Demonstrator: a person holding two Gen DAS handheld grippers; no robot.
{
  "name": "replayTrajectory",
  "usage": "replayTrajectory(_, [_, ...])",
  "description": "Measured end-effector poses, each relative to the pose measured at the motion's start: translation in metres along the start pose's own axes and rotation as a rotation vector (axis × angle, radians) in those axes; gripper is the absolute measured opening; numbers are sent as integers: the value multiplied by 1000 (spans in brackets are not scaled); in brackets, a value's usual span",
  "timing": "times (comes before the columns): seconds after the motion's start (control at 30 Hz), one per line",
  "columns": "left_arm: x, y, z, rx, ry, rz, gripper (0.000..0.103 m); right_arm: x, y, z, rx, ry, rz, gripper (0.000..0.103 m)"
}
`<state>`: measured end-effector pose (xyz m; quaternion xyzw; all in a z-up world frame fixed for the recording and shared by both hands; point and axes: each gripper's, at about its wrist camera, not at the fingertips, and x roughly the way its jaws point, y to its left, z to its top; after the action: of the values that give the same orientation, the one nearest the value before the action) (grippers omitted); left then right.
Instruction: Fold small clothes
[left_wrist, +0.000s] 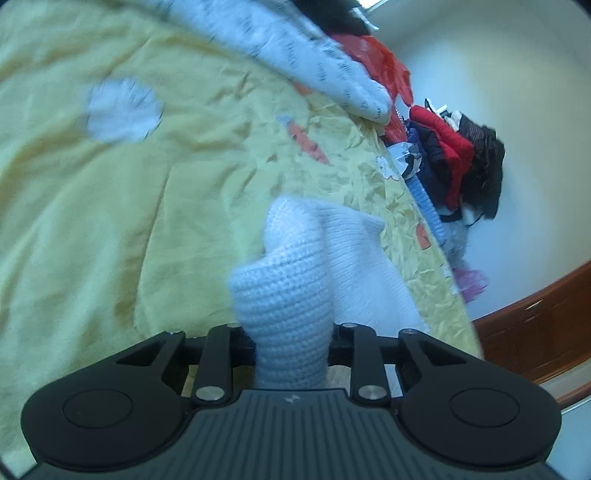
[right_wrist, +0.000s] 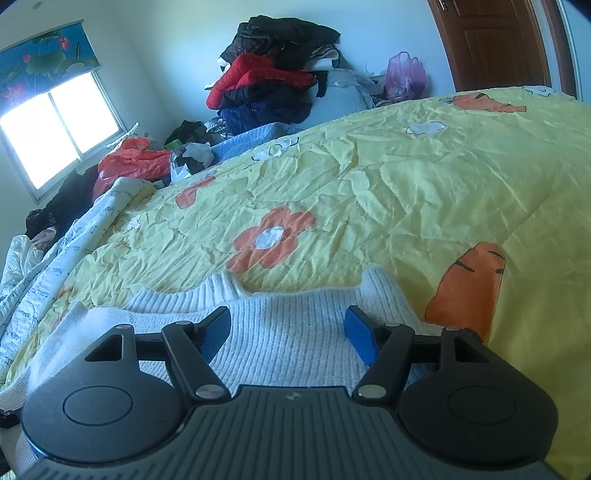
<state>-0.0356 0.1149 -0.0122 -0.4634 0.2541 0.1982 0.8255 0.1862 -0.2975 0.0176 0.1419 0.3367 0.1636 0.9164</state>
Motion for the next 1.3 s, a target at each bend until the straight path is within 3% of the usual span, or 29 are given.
replayTrajectory(0.07, [-12, -31, -10, 148, -62, 18, 24, 0, 0, 0, 2, 0, 1, 72])
replayTrajectory(0.1, [-21, -55, -22, 283, -109, 17, 24, 0, 0, 0, 3, 0, 2, 72])
replayTrajectory(0.17, [-38, -97, -60, 598, -205, -6, 24, 0, 0, 1, 5, 1, 5, 72])
replayTrajectory(0.23, [-49, -127, -120, 981, -315, -54, 24, 0, -1, 1, 11, 1, 10, 72])
replayTrajectory(0.33, [-45, -129, -201, 1407, -352, -92, 24, 0, -3, 1, 21, 1, 18, 72])
replayTrajectory(0.4, [-38, -114, -236, 1580, -333, -103, 24, 0, -4, 1, 30, 0, 23, 72])
replayTrajectory(0.43, [-36, -107, -248, 1634, -359, -96, 24, 0, -5, 1, 33, 0, 25, 72])
replayTrajectory(0.47, [-36, -105, -253, 1657, -385, -77, 24, 0, -5, 1, 35, 0, 26, 72])
replayTrajectory(0.67, [-35, -101, -242, 1629, -362, -86, 24, 1, -2, 1, 16, 14, 22, 75])
replayTrajectory(0.8, [-36, -104, -245, 1619, -355, -94, 24, -2, 8, 14, 15, 98, -8, 81])
replayTrajectory(0.93, [-39, -108, -242, 1598, -341, -112, 24, -9, 19, 25, 135, 243, 179, 80])
replayTrajectory(1.03, [-39, -110, -237, 1578, -332, -126, 24, 10, 33, 22, 113, 392, 201, 82])
replayTrajectory(1.1, [-40, -109, -231, 1544, -323, -146, 25, 18, 42, 22, 80, 414, 191, 82])
replayTrajectory(1.23, [-41, -110, -221, 1498, -318, -167, 25, 32, 48, 27, 227, 458, 325, 83])
replayTrajectory(1.3, [-40, -111, -223, 1505, -324, -161, 25, 41, 57, 24, 225, 472, 321, 83])
